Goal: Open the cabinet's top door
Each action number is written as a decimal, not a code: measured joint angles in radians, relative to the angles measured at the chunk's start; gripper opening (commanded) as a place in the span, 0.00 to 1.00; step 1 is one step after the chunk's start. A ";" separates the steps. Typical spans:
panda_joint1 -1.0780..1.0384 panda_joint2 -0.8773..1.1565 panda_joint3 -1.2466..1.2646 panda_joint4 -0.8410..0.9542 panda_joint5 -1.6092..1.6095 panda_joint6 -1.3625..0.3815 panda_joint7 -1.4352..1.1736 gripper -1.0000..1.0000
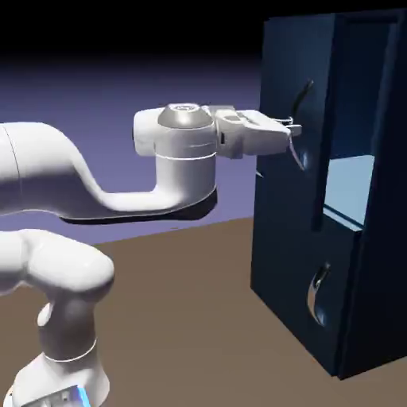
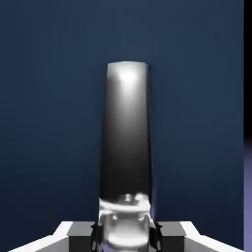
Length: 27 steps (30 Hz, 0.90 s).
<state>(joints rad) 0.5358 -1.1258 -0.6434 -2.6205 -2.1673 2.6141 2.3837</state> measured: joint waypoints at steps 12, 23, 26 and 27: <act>-0.177 -0.157 0.435 -0.208 0.412 -0.334 -0.052 0.00; -0.192 -0.159 0.834 -0.210 0.787 -0.663 -0.048 0.00; -0.202 -0.125 0.942 -0.179 0.882 -0.757 -0.036 0.00; -0.208 -0.111 0.979 -0.165 0.913 -0.790 -0.031 0.00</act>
<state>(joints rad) 0.3274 -1.2371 0.3352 -2.7859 -1.2539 1.8244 2.3525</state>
